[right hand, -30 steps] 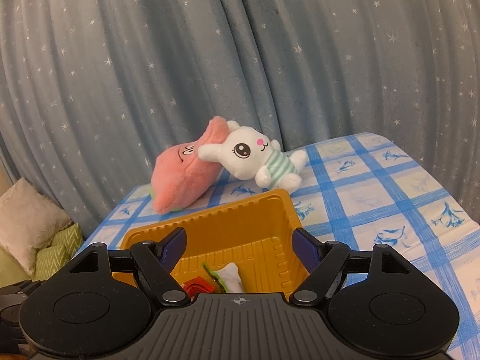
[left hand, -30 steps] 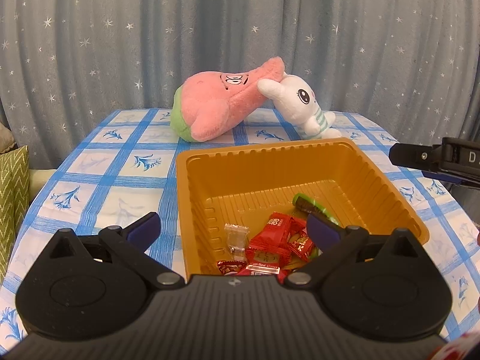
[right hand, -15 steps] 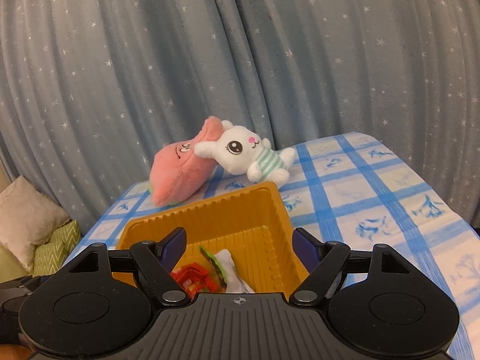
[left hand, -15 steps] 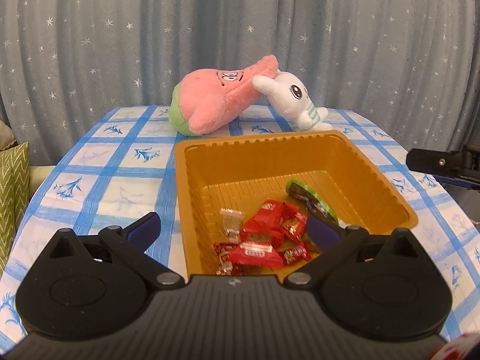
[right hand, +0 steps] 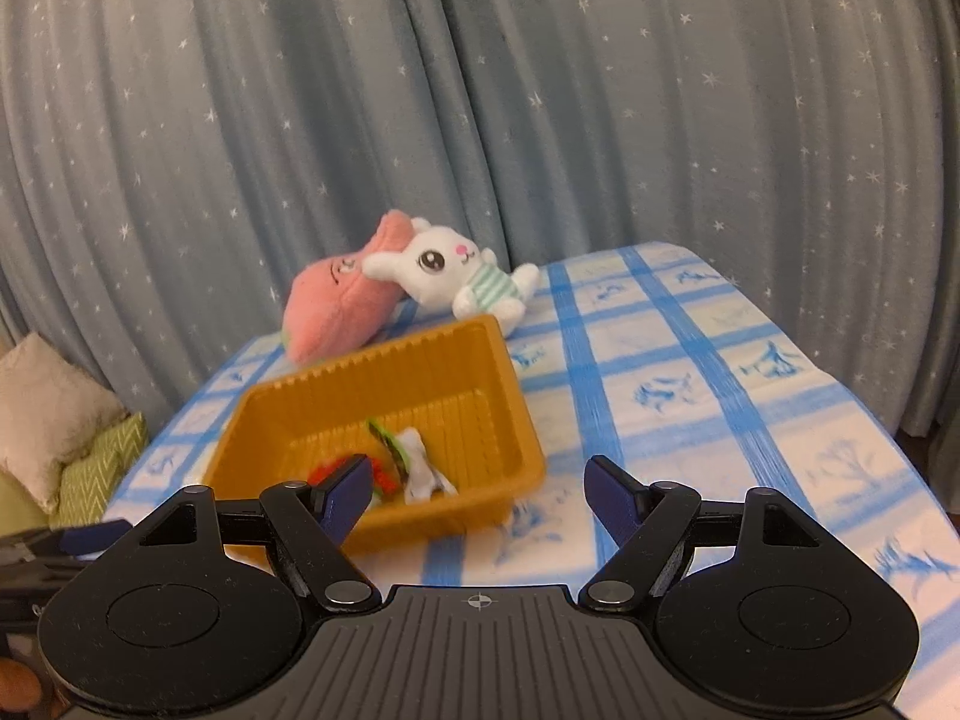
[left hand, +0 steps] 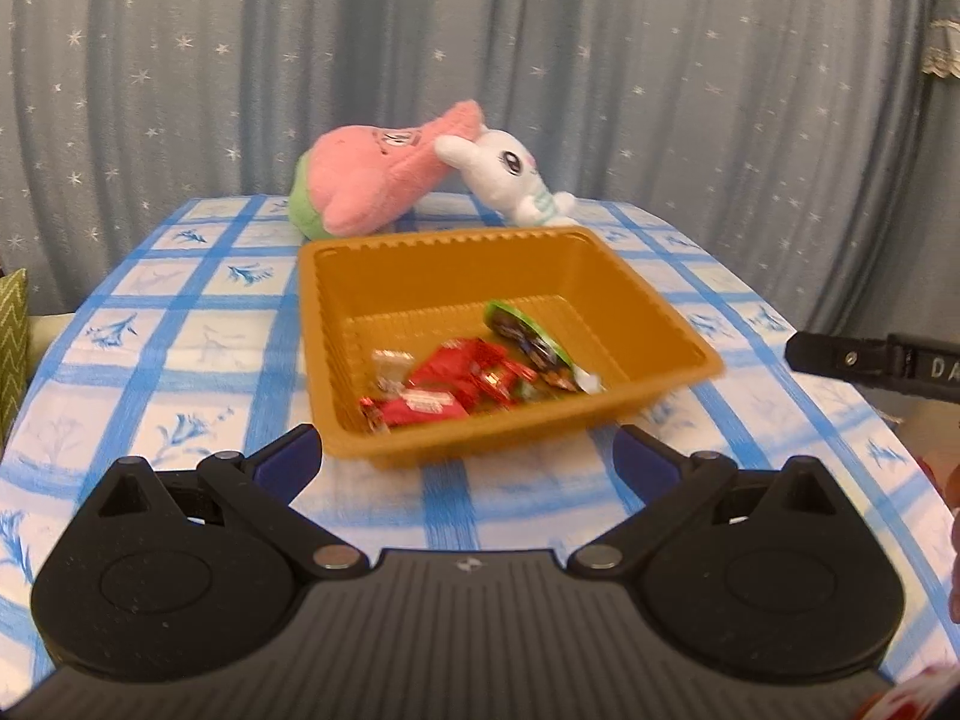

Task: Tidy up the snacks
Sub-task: 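Move both open tools back toward the remaining snacks on the table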

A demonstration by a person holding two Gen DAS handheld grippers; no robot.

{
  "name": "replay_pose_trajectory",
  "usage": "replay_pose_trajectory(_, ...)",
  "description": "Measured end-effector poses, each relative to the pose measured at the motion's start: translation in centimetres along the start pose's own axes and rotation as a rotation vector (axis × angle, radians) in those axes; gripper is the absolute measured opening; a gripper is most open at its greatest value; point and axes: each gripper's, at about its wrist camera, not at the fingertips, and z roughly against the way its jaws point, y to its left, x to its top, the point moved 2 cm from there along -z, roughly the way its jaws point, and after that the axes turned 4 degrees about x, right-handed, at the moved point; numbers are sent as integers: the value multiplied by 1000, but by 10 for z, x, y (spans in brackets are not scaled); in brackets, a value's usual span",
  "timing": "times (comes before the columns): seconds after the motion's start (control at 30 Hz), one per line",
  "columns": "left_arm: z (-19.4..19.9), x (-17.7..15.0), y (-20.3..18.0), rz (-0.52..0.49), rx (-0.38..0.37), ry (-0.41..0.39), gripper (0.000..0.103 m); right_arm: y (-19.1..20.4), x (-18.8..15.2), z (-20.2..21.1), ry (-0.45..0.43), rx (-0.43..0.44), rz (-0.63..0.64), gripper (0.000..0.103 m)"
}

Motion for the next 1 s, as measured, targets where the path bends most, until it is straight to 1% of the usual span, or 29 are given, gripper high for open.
replay_pose_trajectory(0.1, 10, -12, -8, -29, -27, 11, 103, -2, -15, 13, 22, -9, 13, 77)
replay_pose_trajectory(0.3, 23, -43, -21, -102, -88, 57, 103, -9, -46, 35, 76, -23, 27, 77)
replay_pose_trajectory(0.47, 23, -67, -33, -185, -138, 119, 102, -16, -63, 48, 103, -38, 22, 77)
replay_pose_trajectory(0.57, 20, -76, -41, -244, -163, 136, 102, -19, -68, 50, 117, -41, 13, 77)
replay_pose_trajectory(0.63, 18, -79, -48, -287, -177, 137, 97, -18, -70, 50, 126, -42, 20, 77)
replay_pose_trajectory(0.77, 8, -80, -57, -347, -227, 154, 92, -19, -73, 44, 152, -43, 23, 77)
replay_pose_trajectory(0.83, 0, -80, -59, -360, -243, 170, 84, -20, -76, 39, 181, -54, 22, 77)
replay_pose_trajectory(0.9, -6, -78, -60, -366, -243, 174, 81, -22, -79, 35, 201, -70, 16, 77)
replay_pose_trajectory(1.0, -12, -74, -59, -362, -259, 178, 74, -25, -81, 32, 210, -77, 8, 77)
